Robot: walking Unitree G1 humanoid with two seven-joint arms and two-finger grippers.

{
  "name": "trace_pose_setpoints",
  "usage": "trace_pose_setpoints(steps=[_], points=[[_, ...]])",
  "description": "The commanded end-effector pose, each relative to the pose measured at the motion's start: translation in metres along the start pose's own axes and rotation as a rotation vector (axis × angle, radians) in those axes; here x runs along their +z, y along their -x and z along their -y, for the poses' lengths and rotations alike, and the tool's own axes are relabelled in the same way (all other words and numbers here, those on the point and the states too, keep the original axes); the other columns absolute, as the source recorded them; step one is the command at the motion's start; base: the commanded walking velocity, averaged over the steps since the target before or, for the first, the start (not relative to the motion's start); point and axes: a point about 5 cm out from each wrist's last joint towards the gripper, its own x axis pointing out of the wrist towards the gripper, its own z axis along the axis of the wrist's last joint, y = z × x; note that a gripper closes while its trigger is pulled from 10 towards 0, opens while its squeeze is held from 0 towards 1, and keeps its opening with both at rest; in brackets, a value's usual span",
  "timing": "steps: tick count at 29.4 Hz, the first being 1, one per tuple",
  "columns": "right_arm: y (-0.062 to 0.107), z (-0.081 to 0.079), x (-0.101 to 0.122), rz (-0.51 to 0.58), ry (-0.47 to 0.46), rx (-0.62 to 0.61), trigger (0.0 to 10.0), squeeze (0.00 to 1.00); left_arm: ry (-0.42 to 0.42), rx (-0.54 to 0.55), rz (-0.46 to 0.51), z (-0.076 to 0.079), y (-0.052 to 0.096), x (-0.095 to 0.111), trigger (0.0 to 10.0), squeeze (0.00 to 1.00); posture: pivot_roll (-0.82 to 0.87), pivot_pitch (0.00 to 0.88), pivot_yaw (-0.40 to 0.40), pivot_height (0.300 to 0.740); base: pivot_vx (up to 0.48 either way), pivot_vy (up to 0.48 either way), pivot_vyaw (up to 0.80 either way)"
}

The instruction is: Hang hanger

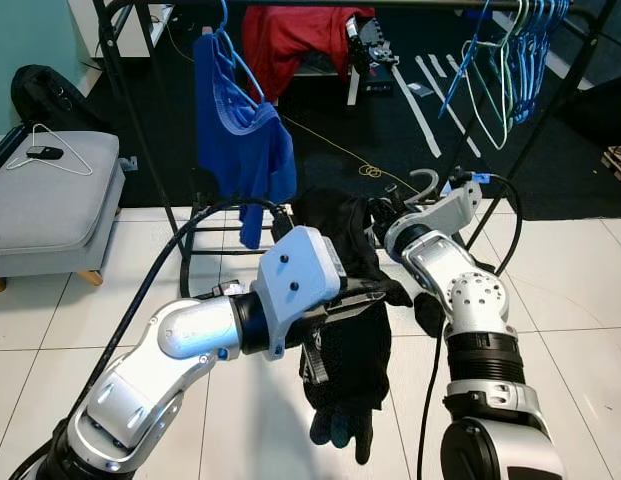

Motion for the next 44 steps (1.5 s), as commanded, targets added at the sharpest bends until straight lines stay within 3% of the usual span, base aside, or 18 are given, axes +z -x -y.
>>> trace_pose_setpoints(steps=[1,4,5,12,13,14,16,17,18,20,22,27,29,30,31,32,35,44], points=[[0.003,0.002,0.0,0.0,0.028,-0.002,10.0,0.0,0.009,0.015,-0.042,-0.002,0.006,-0.007,10.0,1.0,-0.03,0.275,-0.026,0.74,0.0,0.0,0.0],[0.003,0.003,0.0,-0.001,0.033,-0.004,10.0,0.0,0.011,0.018,-0.04,-0.002,0.007,-0.006,10.0,1.0,-0.03,0.275,-0.026,0.74,0.0,0.0,0.0],[0.004,0.006,0.001,-0.001,0.063,-0.015,10.0,0.0,0.039,0.023,-0.024,-0.002,0.009,-0.006,10.0,0.0,-0.03,0.272,-0.028,0.74,0.0,0.0,0.0],[0.005,0.015,0.006,-0.006,0.173,-0.044,10.0,0.0,0.075,0.085,-0.003,-0.011,0.016,-0.006,10.0,0.0,-0.03,0.269,-0.03,0.74,0.0,0.0,0.0],[0.006,0.02,0.004,-0.065,0.346,-0.032,10.0,0.0,0.061,0.132,-0.036,-0.018,0.019,-0.011,10.0,0.0,-0.04,0.266,-0.03,0.74,0.0,0.0,0.0],[0.006,0.02,0.004,-0.065,0.346,-0.032,10.0,0.0,0.061,0.132,-0.036,-0.018,0.019,-0.011,10.0,0.0,-0.04,0.266,-0.03,0.74,0.0,0.0,0.0],[0.014,0.034,-0.004,-0.238,0.858,0.014,10.0,0.0,0.044,0.2,-0.117,-0.027,0.025,-0.025,10.0,0.0,-0.05,0.261,-0.032,0.74,0.0,0.0,0.0],[0.014,0.034,-0.004,-0.238,0.858,0.014,10.0,0.0,0.044,0.2,-0.117,-0.027,0.025,-0.025,10.0,0.0,-0.05,0.261,-0.032,0.74,0.0,0.0,0.0],[0.02,0.044,-0.008,-0.325,1.094,0.034,10.0,0.0,0.047,0.222,-0.14,-0.03,0.026,-0.03,10.0,0.0,-0.05,0.259,-0.032,0.74,0.0,0.0,0.0],[0.02,0.044,-0.008,-0.325,1.094,0.034,10.0,0.0,0.047,0.222,-0.14,-0.03,0.026,-0.03,10.0,0.0,-0.05,0.259,-0.032,0.74,0.0,0.0,0.0],[0.026,0.055,-0.005,-0.375,1.32,0.055,10.0,0.0,0.11,0.277,-0.159,-0.031,0.027,-0.039,10.0,0.0,-0.06,0.254,-0.033,0.74,0.0,0.0,0.0],[0.027,0.055,-0.002,-0.364,1.36,0.06,10.0,0.0,0.143,0.305,-0.163,-0.031,0.028,-0.043,10.0,0.0,-0.06,0.254,-0.033,0.74,0.0,0.0,0.0],[0.026,0.047,0.007,-0.198,1.453,0.081,10.0,0.0,0.276,0.495,-0.169,-0.039,0.033,-0.06,10.0,0.0,-0.06,0.247,-0.034,0.74,0.0,0.0,0.0],[0.026,0.047,0.007,-0.198,1.453,0.081,10.0,0.0,0.276,0.495,-0.169,-0.039,0.033,-0.06,10.0,0.0,-0.06,0.247,-0.034,0.74,0.0,0.0,0.0],[0.026,0.041,0.017,-0.034,1.499,0.048,10.0,0.0,0.334,0.626,-0.17,-0.044,0.039,-0.069,10.0,0.0,-0.06,0.241,-0.035,0.74,0.0,0.0,0.0],[0.026,0.041,0.017,-0.034,1.499,0.048,10.0,0.0,0.334,0.626,-0.17,-0.044,0.039,-0.069,10.0,0.0,-0.06,0.241,-0.035,0.74,0.0,0.0,0.0],[0.035,0.035,0.039,0.267,1.525,-0.09,10.0,0.0,0.418,0.811,-0.185,-0.048,0.05,-0.085,10.0,0.0,-0.07,0.235,-0.034,0.74,0.0,0.0,0.0],[0.046,0.04,0.034,0.306,1.554,-0.093,10.0,0.0,0.445,0.823,-0.185,-0.043,0.047,-0.09,10.0,0.0,-0.07,0.233,-0.035,0.74,0.0,0.0,0.0]])
